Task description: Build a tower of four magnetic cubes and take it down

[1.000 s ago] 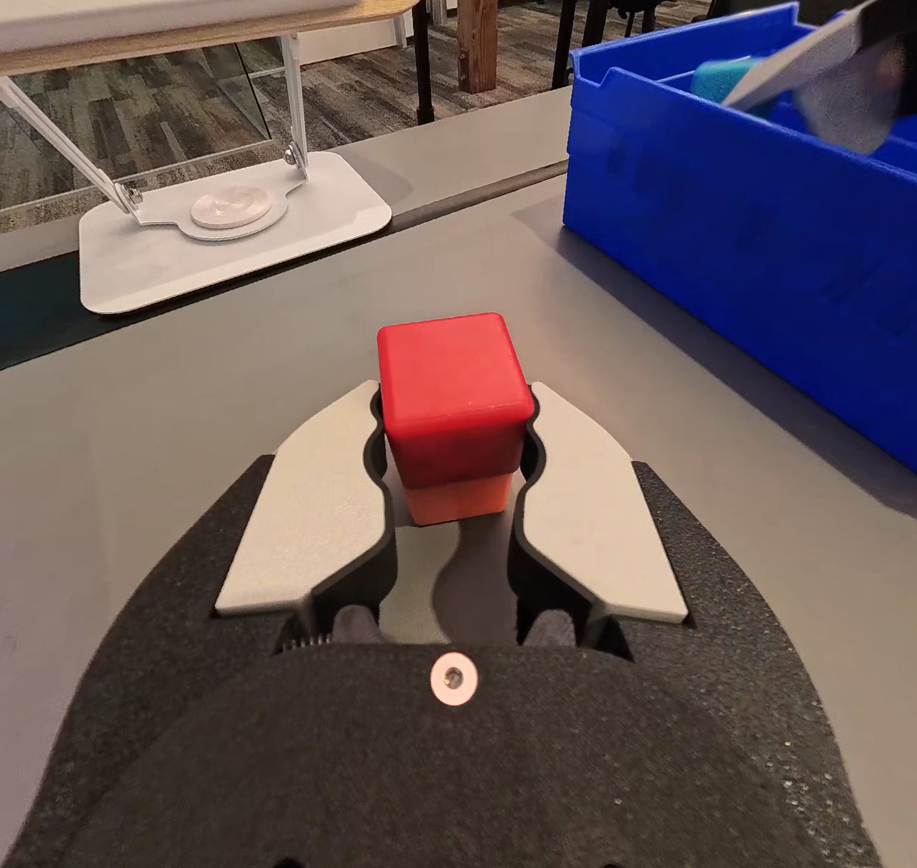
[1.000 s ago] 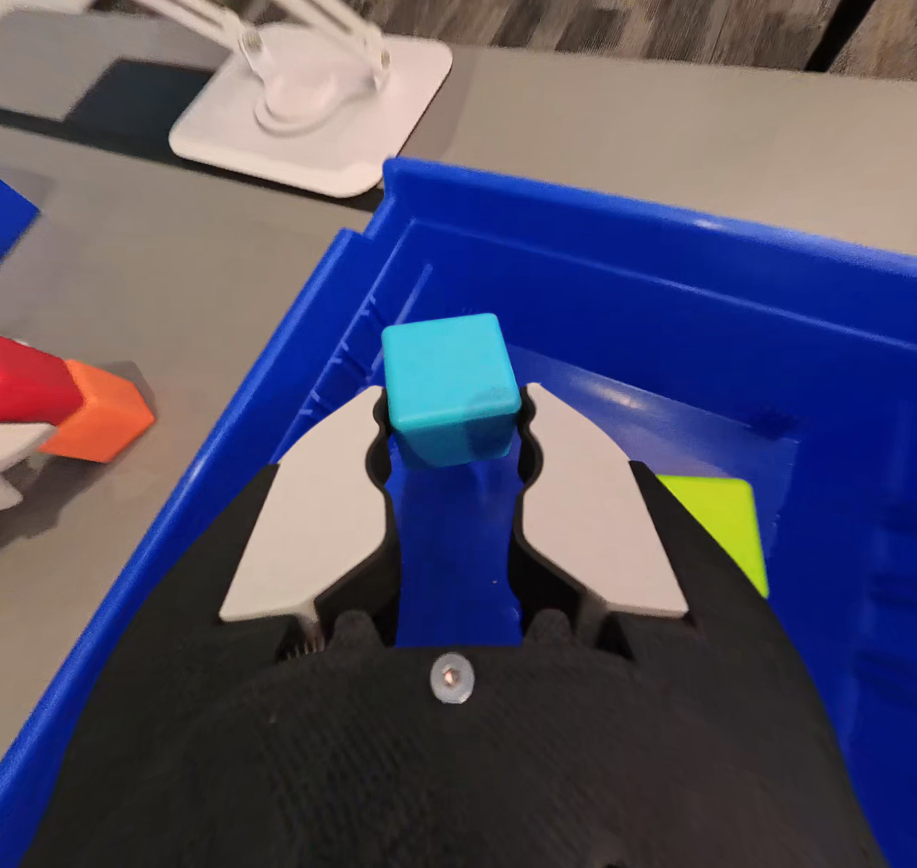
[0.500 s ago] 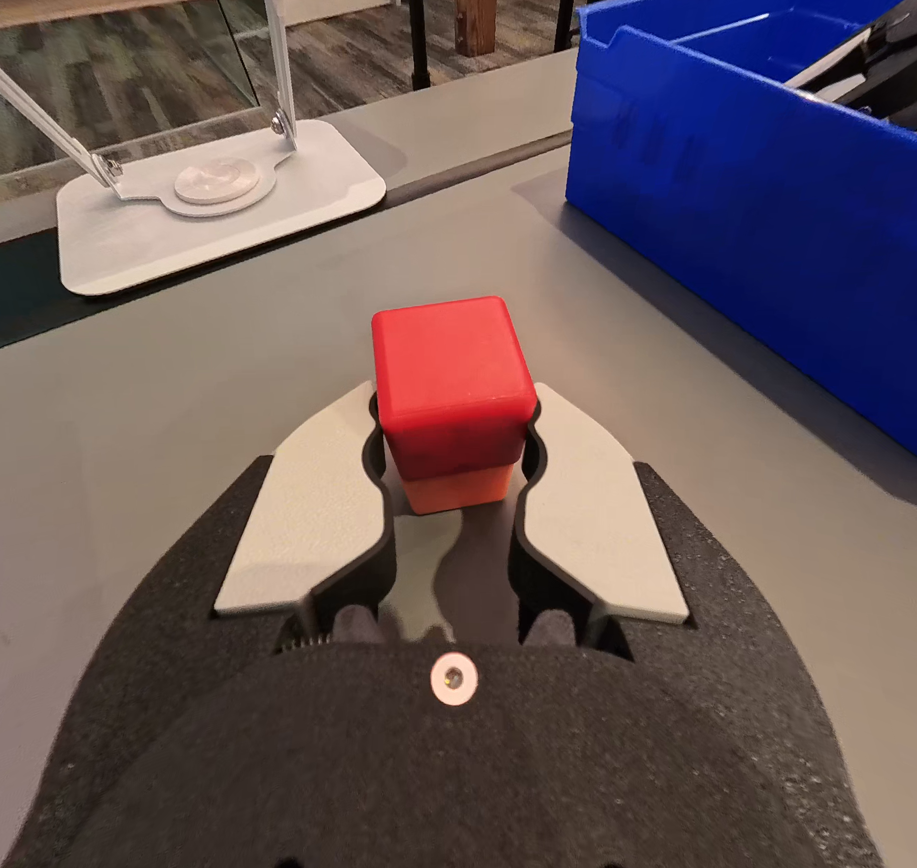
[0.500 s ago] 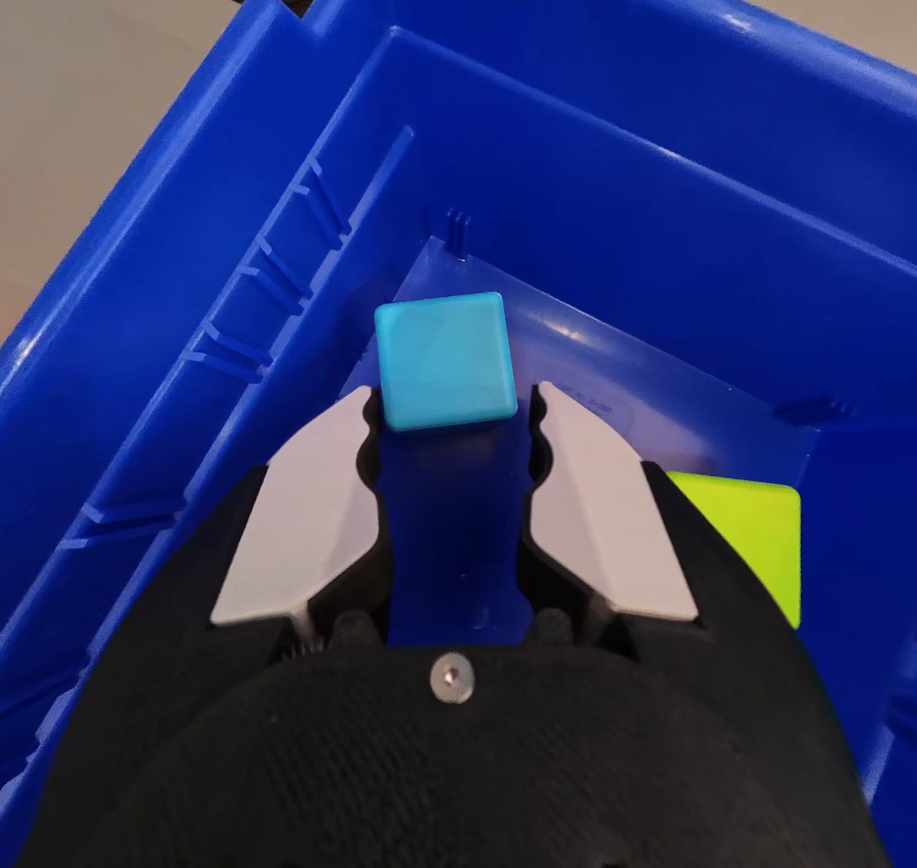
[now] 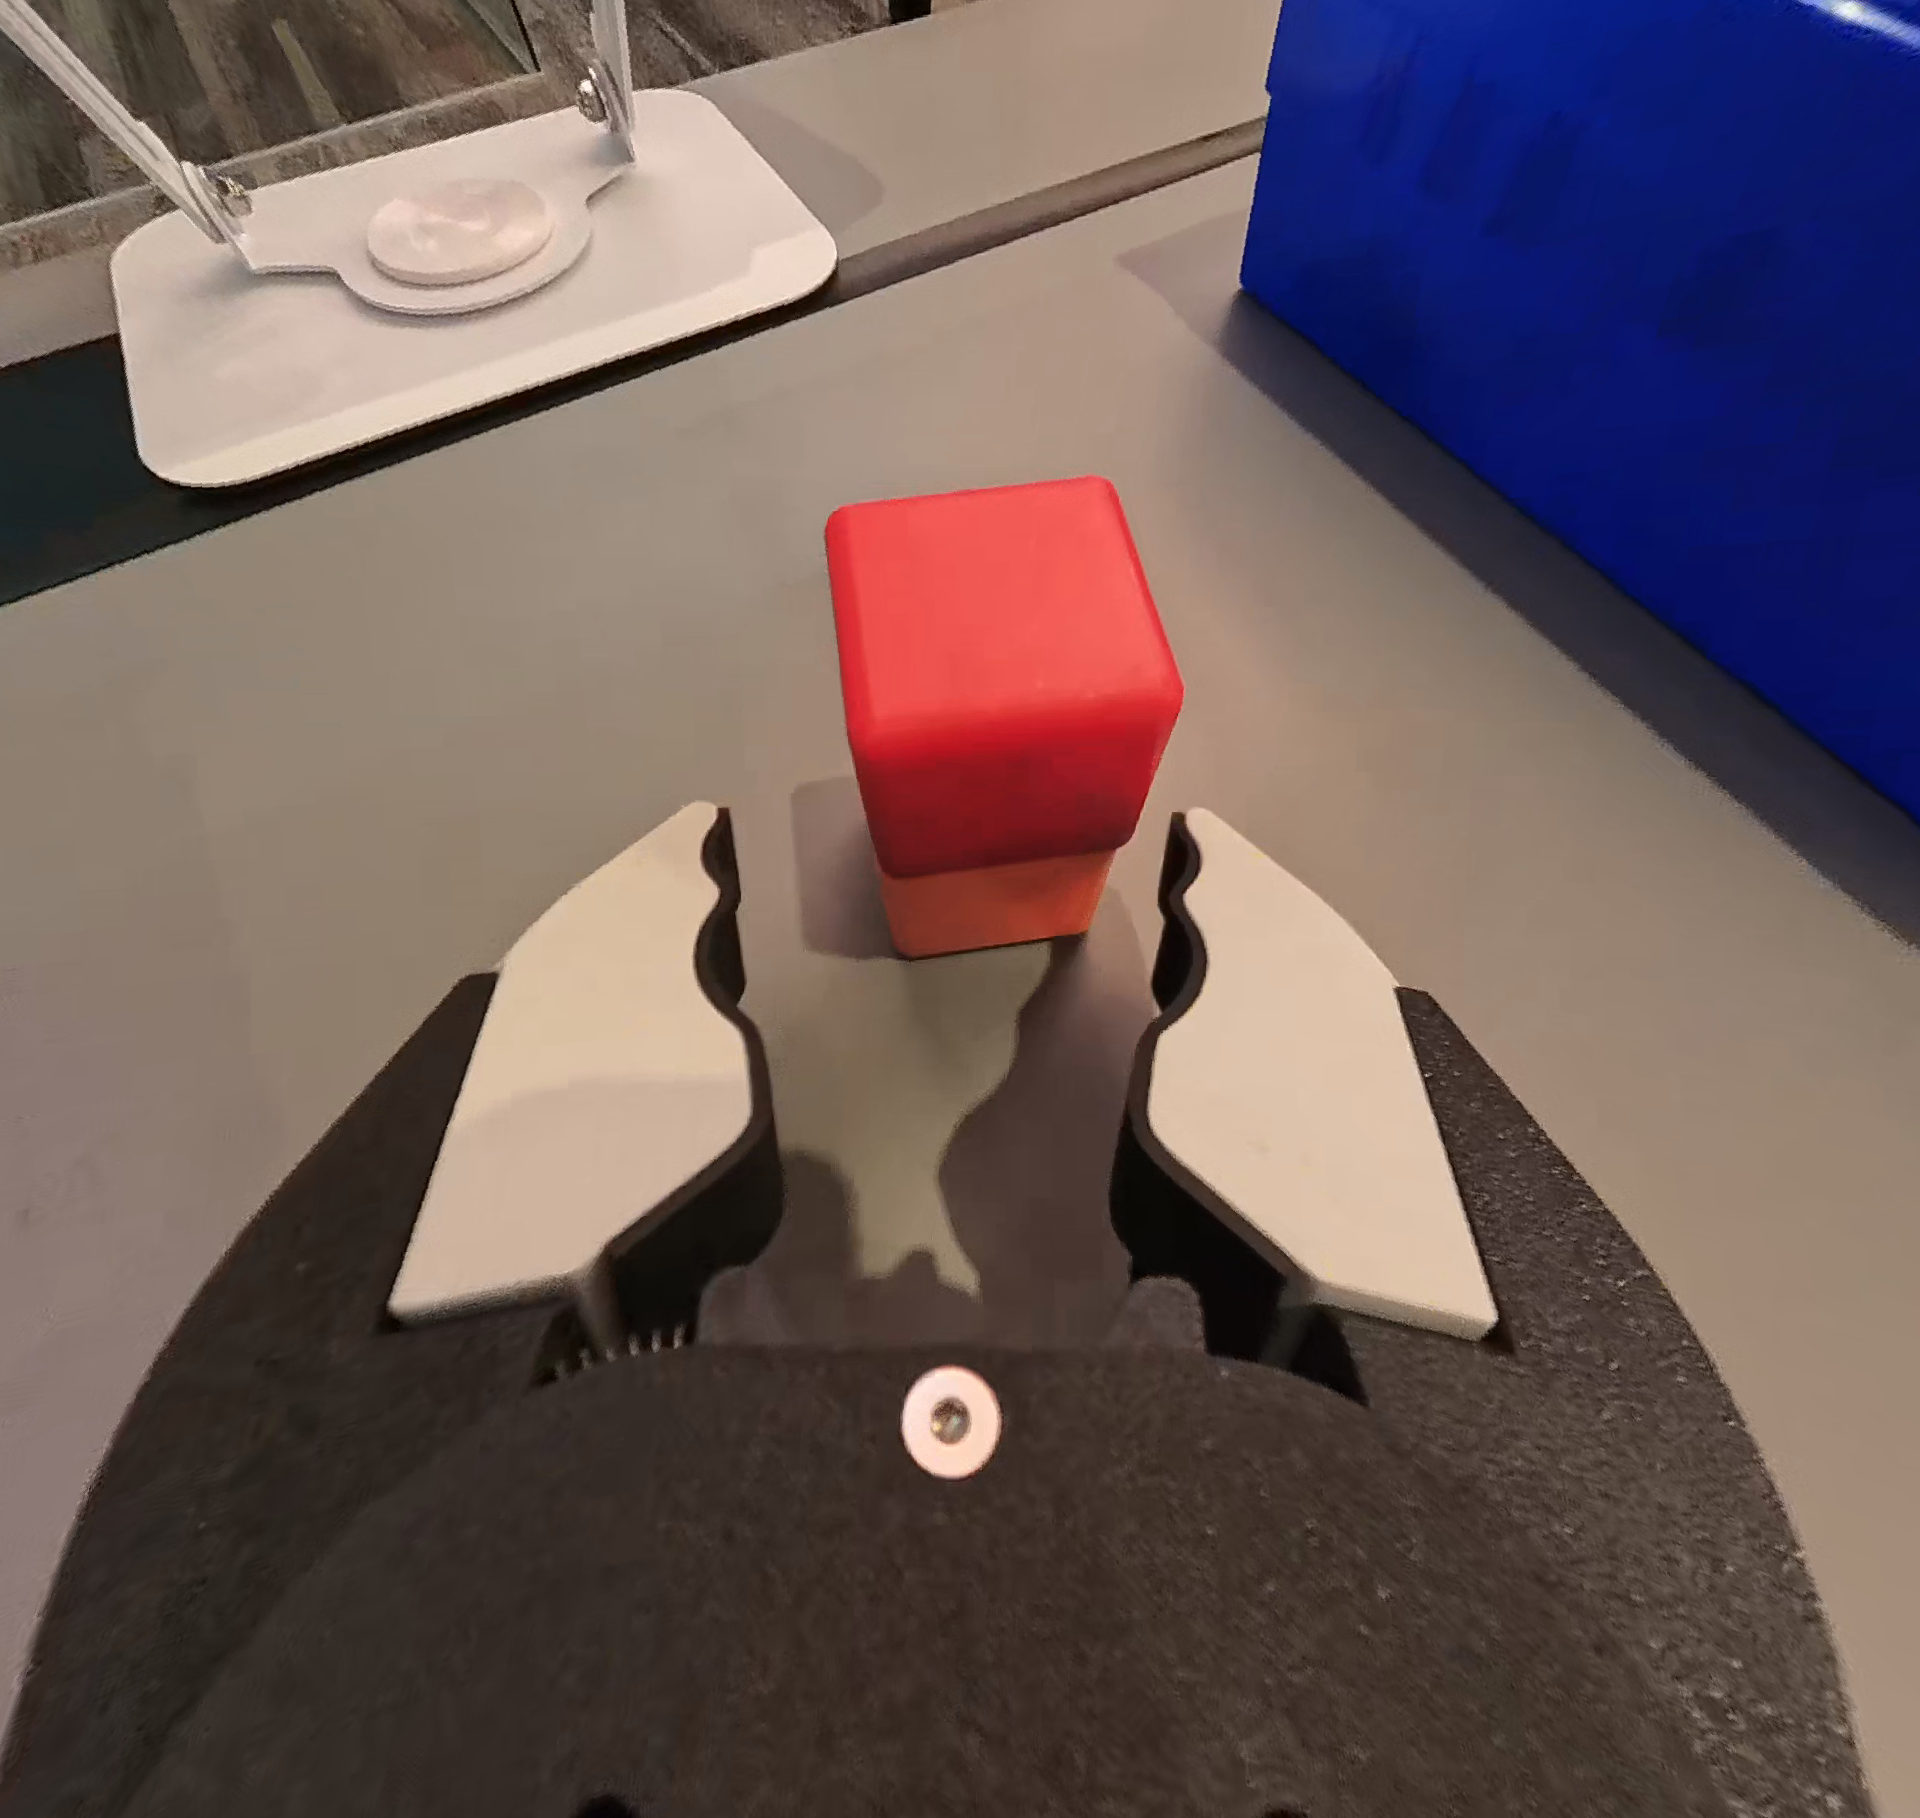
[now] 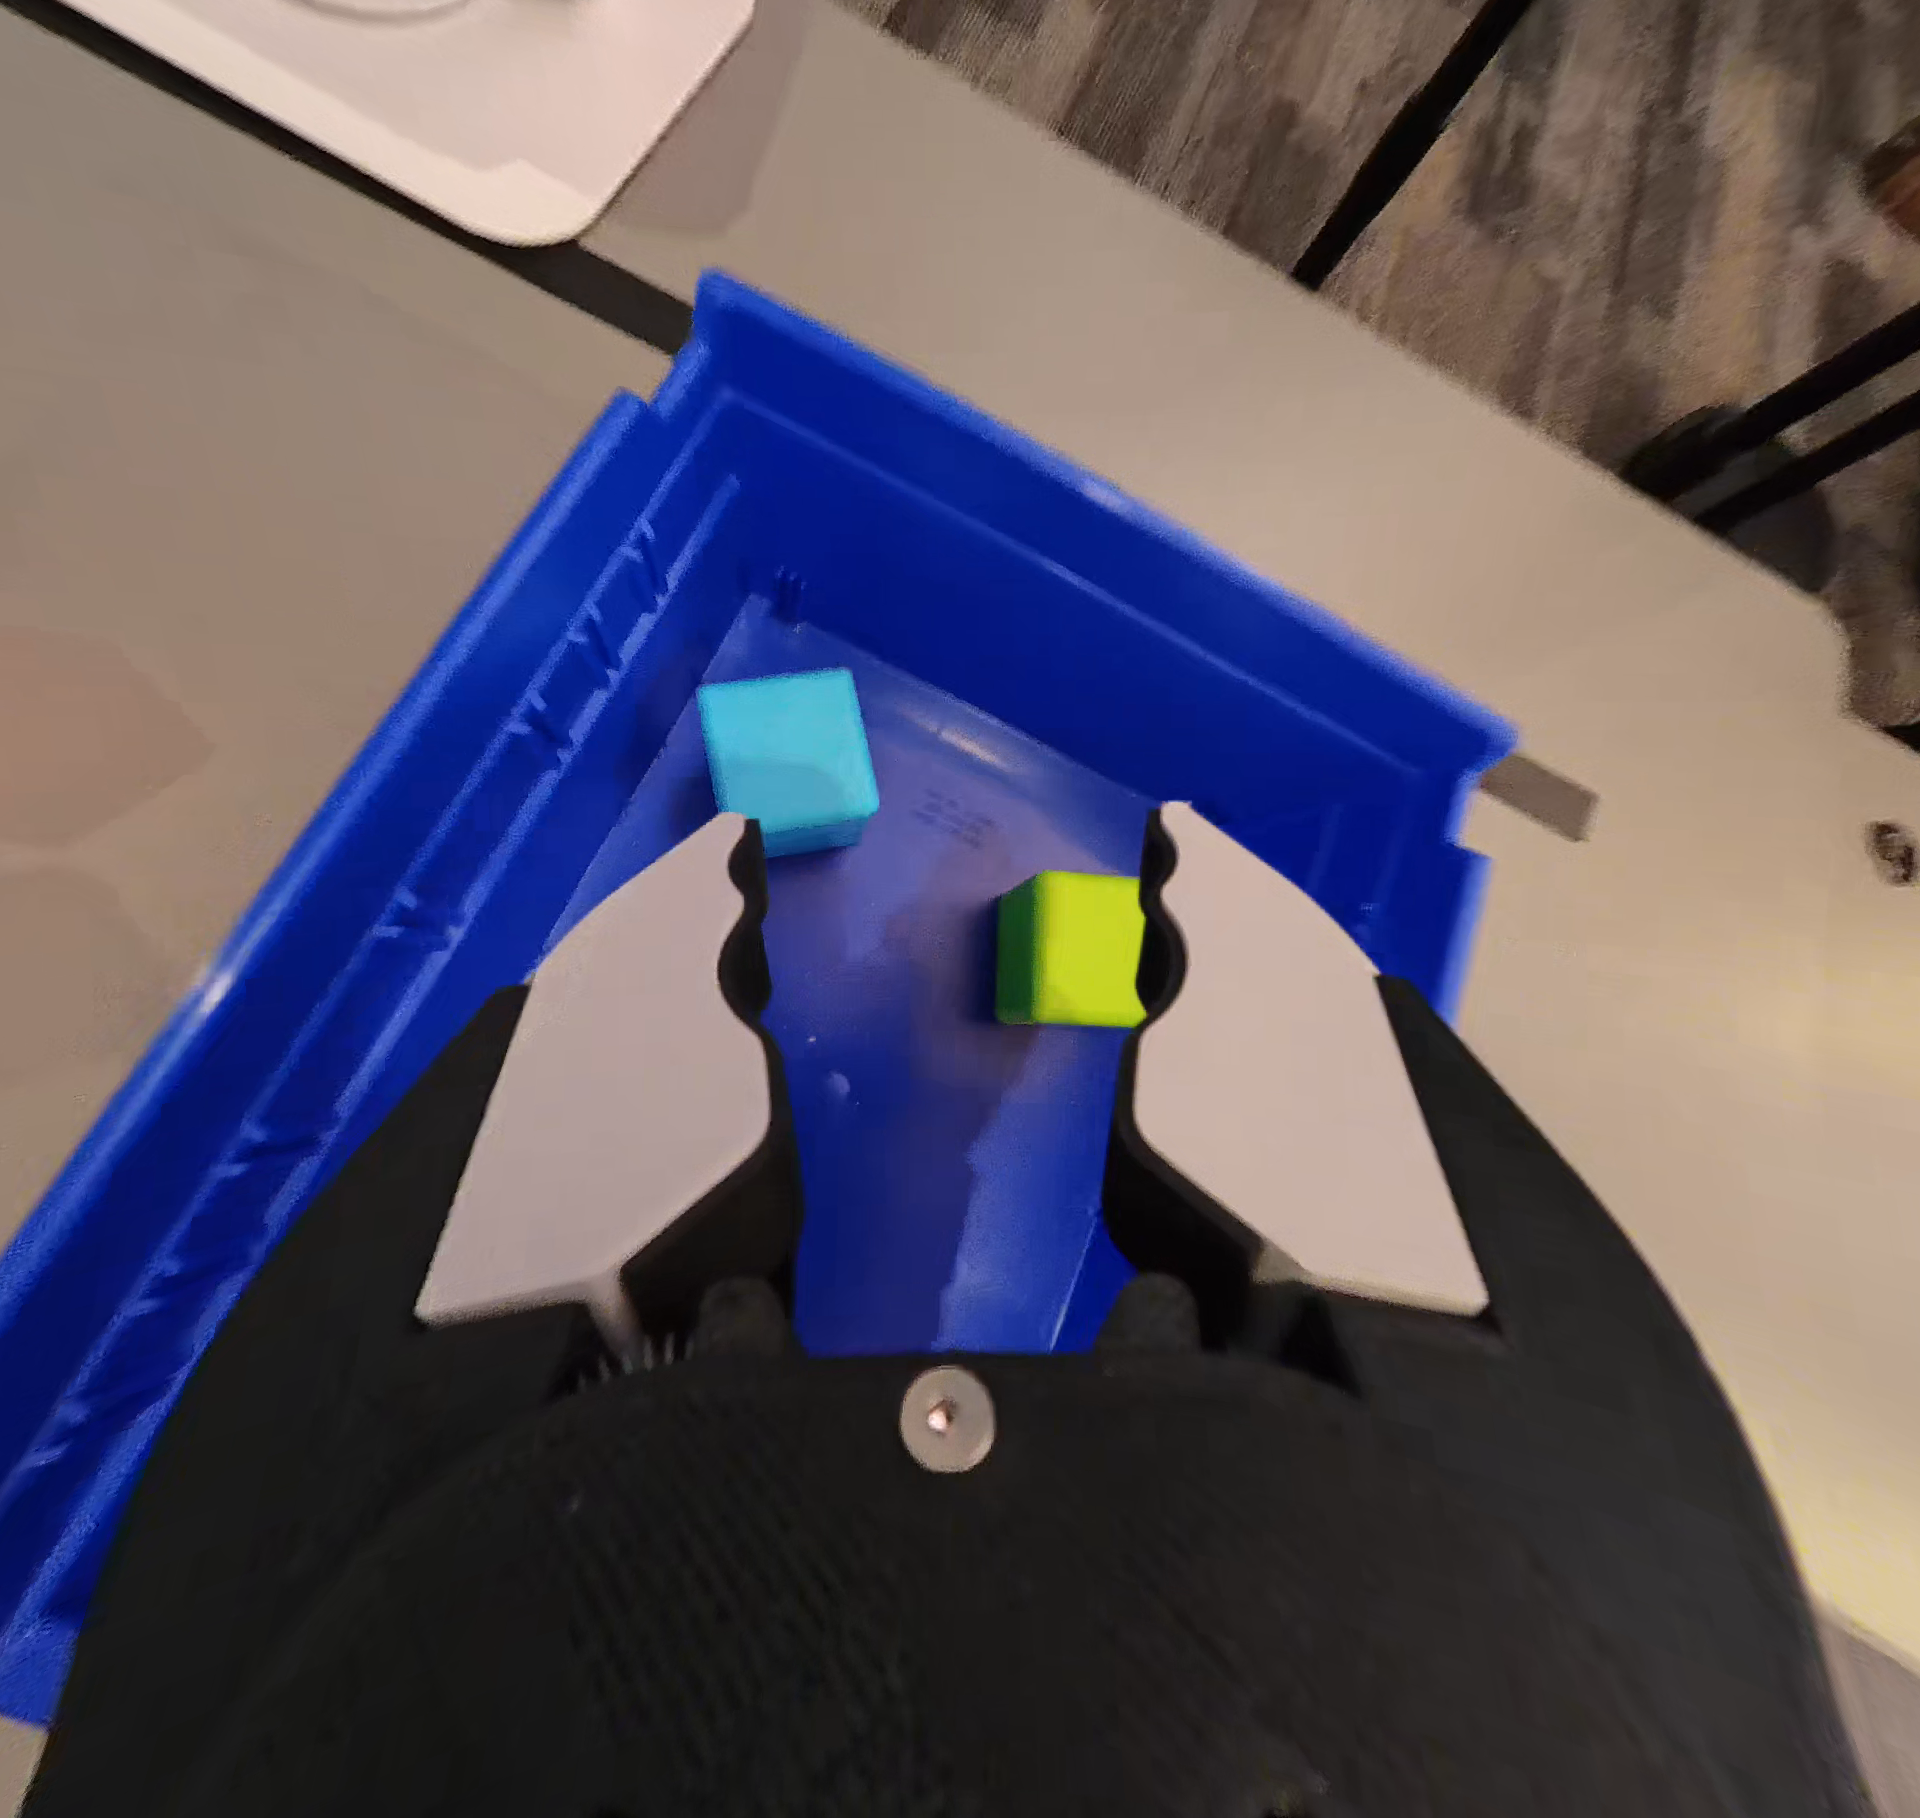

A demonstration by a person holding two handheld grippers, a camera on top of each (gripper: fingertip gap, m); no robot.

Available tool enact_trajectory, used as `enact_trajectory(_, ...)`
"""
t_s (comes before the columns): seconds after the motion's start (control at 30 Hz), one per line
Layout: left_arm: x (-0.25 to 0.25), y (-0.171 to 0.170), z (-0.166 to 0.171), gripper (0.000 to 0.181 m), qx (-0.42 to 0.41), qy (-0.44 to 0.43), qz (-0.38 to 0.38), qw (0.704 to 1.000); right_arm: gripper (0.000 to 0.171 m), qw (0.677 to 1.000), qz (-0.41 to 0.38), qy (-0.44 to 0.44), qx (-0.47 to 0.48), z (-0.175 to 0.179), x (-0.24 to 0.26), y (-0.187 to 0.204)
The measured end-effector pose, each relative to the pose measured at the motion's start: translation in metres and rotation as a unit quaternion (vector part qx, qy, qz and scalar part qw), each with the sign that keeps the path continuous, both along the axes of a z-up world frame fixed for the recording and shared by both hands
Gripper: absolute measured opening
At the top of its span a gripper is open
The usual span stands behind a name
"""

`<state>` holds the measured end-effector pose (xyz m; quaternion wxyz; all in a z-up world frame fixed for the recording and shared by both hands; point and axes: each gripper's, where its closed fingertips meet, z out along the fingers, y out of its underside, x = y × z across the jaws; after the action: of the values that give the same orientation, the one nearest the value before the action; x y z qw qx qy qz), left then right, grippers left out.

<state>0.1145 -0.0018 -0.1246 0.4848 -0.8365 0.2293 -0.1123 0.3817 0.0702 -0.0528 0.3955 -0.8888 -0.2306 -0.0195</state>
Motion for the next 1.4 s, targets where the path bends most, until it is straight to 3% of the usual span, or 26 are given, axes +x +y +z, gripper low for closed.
enact_trajectory(0.17,0.003,-0.002,-0.017,0.076,-0.042,0.031,-0.006,0.999,0.070,0.996,0.039,0.002,0.079,0.054,-0.039,-0.014)
enact_trajectory(0.3,0.003,0.000,-0.019,0.071,-0.041,0.047,-0.004,0.998,0.069,0.988,0.109,0.018,0.110,0.071,-0.098,-0.028)
enact_trajectory(0.43,0.005,0.003,-0.027,0.066,-0.064,0.059,-0.002,0.996,0.070,0.969,0.222,0.092,0.054,0.051,-0.176,-0.054)
enact_trajectory(0.57,0.006,0.004,-0.029,0.058,-0.070,0.062,-0.001,0.996,0.077,0.948,0.309,0.076,-0.017,0.009,-0.224,-0.075)
enact_trajectory(0.83,0.007,0.005,-0.029,0.051,-0.074,0.057,-0.006,0.996,0.076,0.947,0.309,0.084,-0.028,-0.029,-0.255,-0.068)
enact_trajectory(0.9,0.007,0.005,-0.029,0.051,-0.074,0.057,-0.008,0.996,0.069,0.951,0.300,0.074,-0.028,-0.035,-0.258,-0.067)
enact_trajectory(1.07,0.008,0.005,-0.029,0.051,-0.074,0.057,-0.010,0.996,0.051,0.951,0.296,0.081,-0.016,-0.040,-0.264,-0.064)
enact_trajectory(1.4,0.009,0.005,-0.029,0.051,-0.075,0.056,-0.013,0.996,0.050,0.952,0.297,0.078,-0.018,-0.041,-0.265,-0.065)
